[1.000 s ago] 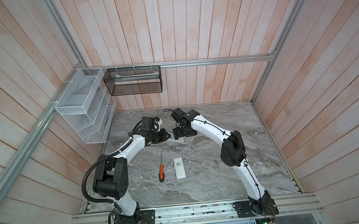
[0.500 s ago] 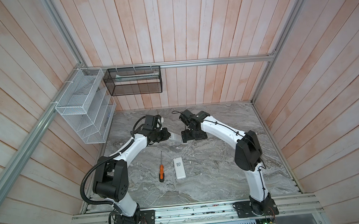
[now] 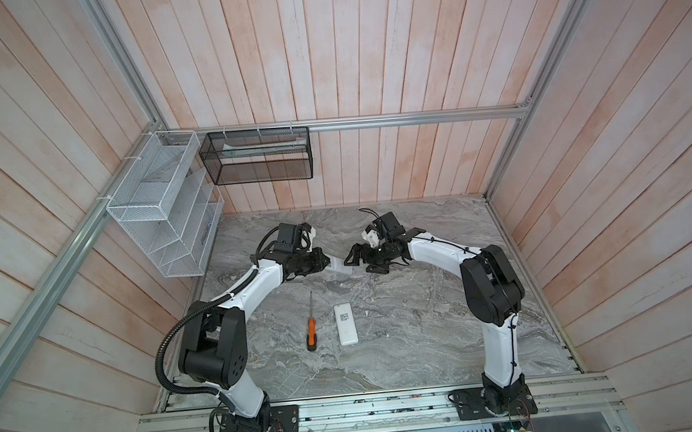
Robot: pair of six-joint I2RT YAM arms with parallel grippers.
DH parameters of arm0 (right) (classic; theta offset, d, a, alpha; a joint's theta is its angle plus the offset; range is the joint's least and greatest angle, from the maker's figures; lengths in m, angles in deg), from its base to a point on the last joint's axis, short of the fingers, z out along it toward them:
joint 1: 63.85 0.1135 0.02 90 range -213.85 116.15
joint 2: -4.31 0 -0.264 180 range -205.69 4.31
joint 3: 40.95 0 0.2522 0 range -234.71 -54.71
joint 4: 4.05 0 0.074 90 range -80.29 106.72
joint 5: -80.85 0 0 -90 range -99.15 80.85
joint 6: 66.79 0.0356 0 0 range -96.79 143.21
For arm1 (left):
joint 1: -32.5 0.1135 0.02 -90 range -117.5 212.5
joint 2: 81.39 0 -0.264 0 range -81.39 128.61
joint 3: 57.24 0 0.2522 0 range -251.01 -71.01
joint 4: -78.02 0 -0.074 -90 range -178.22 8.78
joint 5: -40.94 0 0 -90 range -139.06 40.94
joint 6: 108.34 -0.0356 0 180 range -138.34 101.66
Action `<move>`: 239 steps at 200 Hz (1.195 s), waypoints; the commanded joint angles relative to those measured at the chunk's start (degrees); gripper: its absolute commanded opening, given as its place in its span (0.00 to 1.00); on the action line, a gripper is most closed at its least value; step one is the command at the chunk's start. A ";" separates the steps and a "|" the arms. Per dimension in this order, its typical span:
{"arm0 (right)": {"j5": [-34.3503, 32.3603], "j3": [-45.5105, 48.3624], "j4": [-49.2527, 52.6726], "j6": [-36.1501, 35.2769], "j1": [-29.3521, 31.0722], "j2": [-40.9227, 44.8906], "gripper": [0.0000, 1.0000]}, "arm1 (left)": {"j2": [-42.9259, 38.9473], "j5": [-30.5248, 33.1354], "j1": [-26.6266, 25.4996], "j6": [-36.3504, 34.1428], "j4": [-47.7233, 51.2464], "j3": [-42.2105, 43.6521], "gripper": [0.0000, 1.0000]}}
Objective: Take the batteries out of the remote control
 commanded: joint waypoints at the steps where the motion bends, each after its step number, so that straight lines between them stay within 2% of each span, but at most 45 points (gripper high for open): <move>1: 4.08 -0.56 -3.86 0.45 0.22 -1.26 0.97 | 2.39 0.10 -0.19 -1.02 5.62 2.24 0.00; 112: 3.21 2.43 -5.34 1.33 0.41 -3.31 0.90 | 3.30 -0.51 -0.19 -1.42 6.19 1.96 0.00; 239: 2.82 0.21 -5.62 2.25 -0.01 -5.32 0.85 | 3.49 -2.71 -0.16 -1.38 6.06 2.44 0.00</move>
